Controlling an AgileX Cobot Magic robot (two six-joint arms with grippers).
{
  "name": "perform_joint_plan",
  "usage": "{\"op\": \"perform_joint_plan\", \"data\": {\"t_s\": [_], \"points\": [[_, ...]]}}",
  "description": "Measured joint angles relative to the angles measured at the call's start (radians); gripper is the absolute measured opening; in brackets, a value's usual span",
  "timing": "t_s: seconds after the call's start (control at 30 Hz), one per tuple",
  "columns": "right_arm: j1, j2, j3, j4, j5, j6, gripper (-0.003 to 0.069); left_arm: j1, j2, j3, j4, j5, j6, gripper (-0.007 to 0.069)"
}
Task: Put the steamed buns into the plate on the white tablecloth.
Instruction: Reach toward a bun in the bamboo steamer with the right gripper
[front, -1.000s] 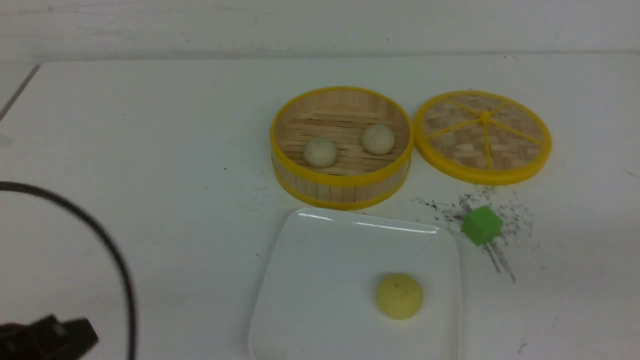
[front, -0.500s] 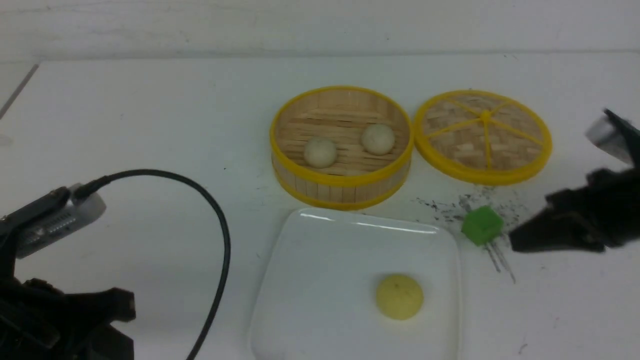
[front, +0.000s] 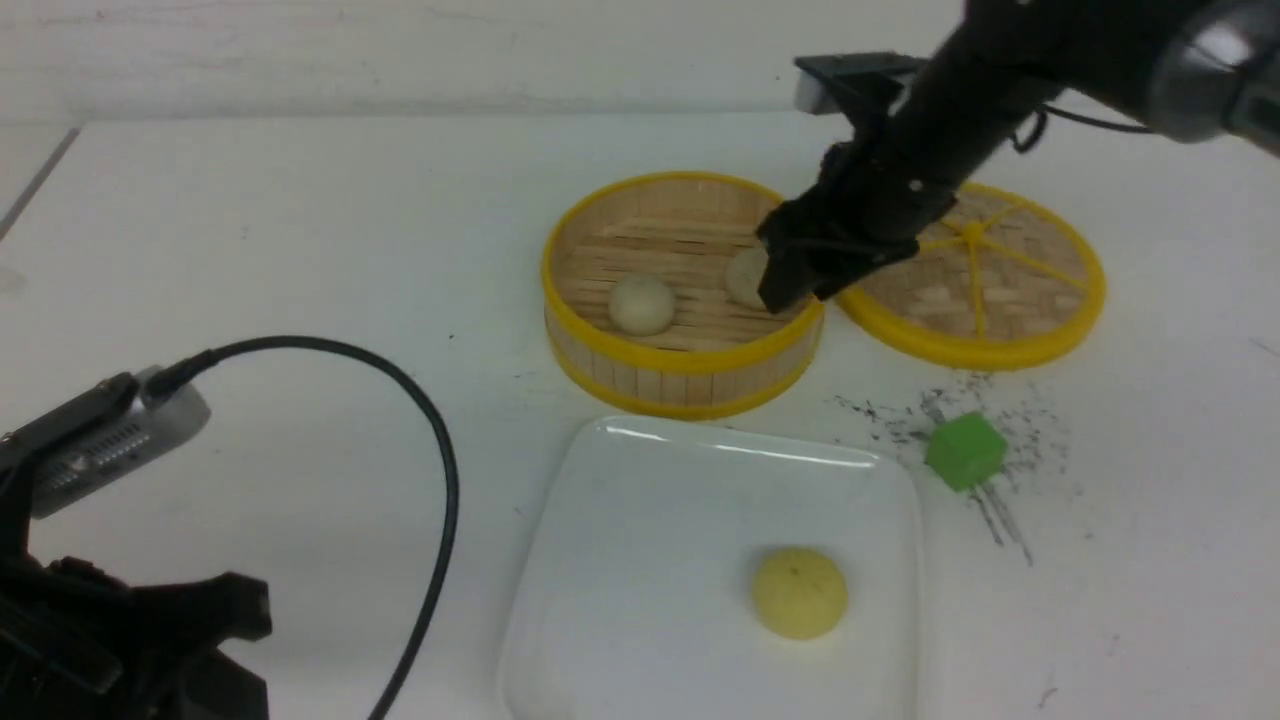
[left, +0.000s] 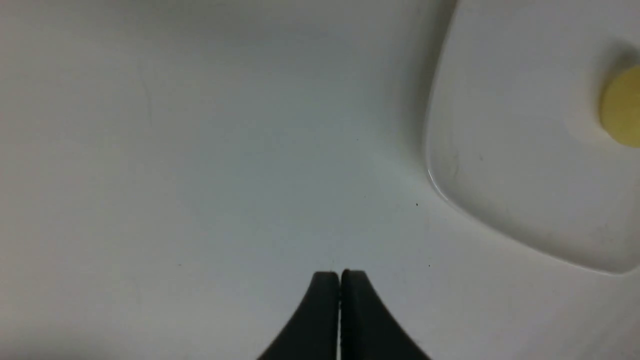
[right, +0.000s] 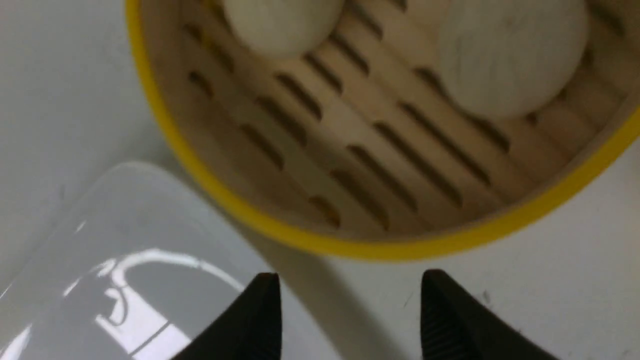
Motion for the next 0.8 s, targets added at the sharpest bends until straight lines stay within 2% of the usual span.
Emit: {"op": "perform_joint_plan", "data": {"t_s": [0.1, 0.23, 0.43, 0.5, 0.53, 0.6, 0.63, 0.7, 0.73, 0.8], "points": [[0.016, 0.149, -0.263, -0.124, 0.055, 0.074, 0.0395, 0.0, 0.0, 0.0, 0.0, 0.0, -0.009, 0.0039], [0.026, 0.256, -0.411, -0.198, 0.053, 0.093, 0.0396, 0.0, 0.0, 0.0, 0.0, 0.002, -0.012, 0.0048], [0.034, 0.342, -0.439, -0.211, 0.009, 0.096, 0.0386, 0.0, 0.0, 0.0, 0.0, 0.003, -0.012, 0.0055], [0.035, 0.362, -0.44, -0.212, 0.002, 0.096, 0.0358, 0.0, 0.0, 0.0, 0.002, 0.003, -0.012, 0.0055], [0.035, 0.363, -0.442, -0.212, -0.001, 0.096, 0.0295, 0.0, 0.0, 0.0, 0.007, 0.003, -0.012, 0.0059], [0.035, 0.36, -0.446, -0.213, -0.001, 0.096, 0.025, 0.0, 0.0, 0.0, 0.007, 0.003, -0.012, 0.0062], [0.035, 0.354, -0.449, -0.215, 0.005, 0.096, 0.0167, 0.0, 0.0, 0.0, 0.007, 0.003, -0.012, 0.0066], [0.035, 0.342, -0.449, -0.216, 0.025, 0.096, 0.0059, 0.0, 0.0, 0.0, 0.009, 0.003, -0.012, 0.0072], [0.035, 0.332, -0.449, -0.216, 0.04, 0.096, 0.0029, 0.0, 0.0, 0.0, 0.01, 0.002, -0.012, 0.0074], [0.035, 0.316, -0.449, -0.215, 0.063, 0.096, 0.0022, 0.0, 0.0, 0.0, 0.012, 0.002, -0.012, 0.0076]]}}
